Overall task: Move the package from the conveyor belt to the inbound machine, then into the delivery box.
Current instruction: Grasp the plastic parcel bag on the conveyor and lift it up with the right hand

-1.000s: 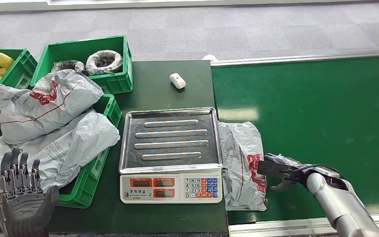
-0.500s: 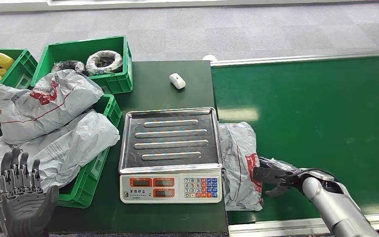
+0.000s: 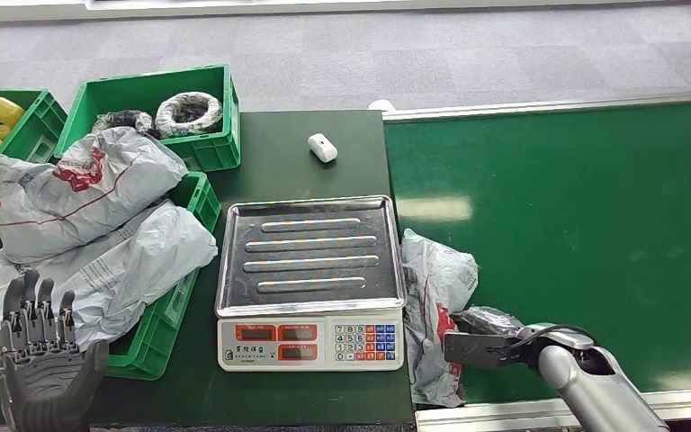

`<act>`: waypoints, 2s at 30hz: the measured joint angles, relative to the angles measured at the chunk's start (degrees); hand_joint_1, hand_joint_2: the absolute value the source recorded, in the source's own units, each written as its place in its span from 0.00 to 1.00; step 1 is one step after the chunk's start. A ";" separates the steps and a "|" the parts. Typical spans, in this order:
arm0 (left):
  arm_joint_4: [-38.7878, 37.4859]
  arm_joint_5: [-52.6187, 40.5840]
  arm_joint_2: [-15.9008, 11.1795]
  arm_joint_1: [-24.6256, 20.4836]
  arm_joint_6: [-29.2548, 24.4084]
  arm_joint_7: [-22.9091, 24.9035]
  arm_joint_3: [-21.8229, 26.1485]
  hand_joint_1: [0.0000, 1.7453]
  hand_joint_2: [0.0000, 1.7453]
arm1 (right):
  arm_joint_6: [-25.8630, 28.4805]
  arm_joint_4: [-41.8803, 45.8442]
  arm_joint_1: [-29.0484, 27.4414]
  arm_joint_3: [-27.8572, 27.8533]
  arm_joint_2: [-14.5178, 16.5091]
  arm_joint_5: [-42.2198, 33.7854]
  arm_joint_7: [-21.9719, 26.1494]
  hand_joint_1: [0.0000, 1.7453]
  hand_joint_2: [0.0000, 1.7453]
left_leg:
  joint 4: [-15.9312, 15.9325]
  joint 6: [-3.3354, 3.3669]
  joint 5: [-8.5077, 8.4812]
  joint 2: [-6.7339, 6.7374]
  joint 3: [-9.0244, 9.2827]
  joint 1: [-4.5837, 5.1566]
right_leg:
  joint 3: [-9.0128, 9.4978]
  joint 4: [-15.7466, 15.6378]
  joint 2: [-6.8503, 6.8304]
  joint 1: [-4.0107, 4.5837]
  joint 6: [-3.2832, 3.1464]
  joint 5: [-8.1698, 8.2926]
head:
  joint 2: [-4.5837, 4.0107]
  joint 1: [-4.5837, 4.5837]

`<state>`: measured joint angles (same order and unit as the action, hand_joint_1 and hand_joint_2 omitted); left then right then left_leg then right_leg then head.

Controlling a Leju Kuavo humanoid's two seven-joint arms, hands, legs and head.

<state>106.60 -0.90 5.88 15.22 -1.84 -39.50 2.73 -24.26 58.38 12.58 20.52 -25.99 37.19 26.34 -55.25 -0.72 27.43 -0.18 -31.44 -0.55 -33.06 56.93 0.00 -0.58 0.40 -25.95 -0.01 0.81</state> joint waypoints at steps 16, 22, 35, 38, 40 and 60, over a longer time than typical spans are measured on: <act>0.02 0.53 -0.48 1.45 -2.14 -0.48 -0.26 0.00 1.00 | 6.98 7.70 -3.37 2.27 2.81 3.56 -1.81 0.98 1.00 | 0.00 -0.01 0.00 0.04 0.02 -0.01 | 0.00 0.00 0.01 0.01 0.00 0.00 | 0.00 0.01; 0.21 1.08 -1.02 2.66 -2.75 -0.48 -0.28 0.00 1.00 | 8.41 10.65 -5.40 2.02 1.47 3.58 -2.28 1.00 1.00 | 0.00 -0.01 0.01 0.01 0.00 -0.01 | -0.01 0.00 0.00 0.01 0.00 -0.01 | -0.01 0.00; 1.38 1.14 -1.23 4.19 -2.10 -0.50 -0.26 0.00 1.00 | 18.70 31.35 -13.31 -10.39 0.55 5.09 -3.18 1.00 1.00 | 0.00 0.00 0.01 -0.02 -0.02 0.01 | -0.01 -0.01 0.00 -0.01 0.00 -0.01 | -0.01 0.01; 1.38 1.15 -1.23 3.79 -1.80 -0.50 -0.26 0.00 1.00 | 20.01 35.03 -14.28 -12.76 1.16 5.93 -2.78 1.00 1.00 | 0.00 -0.01 0.00 -0.02 0.00 0.01 | 0.00 -0.01 0.00 -0.01 0.00 -0.01 | -0.01 0.00; 1.38 1.16 -1.23 3.63 -1.69 -0.50 -0.26 0.00 1.00 | 20.66 36.68 -14.60 -13.97 1.63 6.28 -2.57 1.00 1.00 | 0.00 -0.01 0.00 0.00 0.02 0.00 | 0.00 -0.01 0.00 -0.01 -0.01 -0.01 | -0.01 0.00; 0.03 -0.05 -0.77 0.98 1.43 -0.50 -1.99 0.00 1.00 | 30.88 39.99 -6.69 -18.74 8.58 23.80 -9.63 1.00 1.00 | 0.01 0.00 -0.01 0.26 0.01 0.01 | 0.07 0.00 0.16 -0.01 -0.01 0.02 | 0.01 0.01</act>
<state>106.63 -0.95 5.11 16.20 -0.42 -40.00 0.74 6.63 98.37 5.89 1.78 -17.41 60.99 16.70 -55.24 -0.72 27.42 0.08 -31.43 -0.54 -32.99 56.93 0.17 -0.59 0.39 -25.93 -0.01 0.82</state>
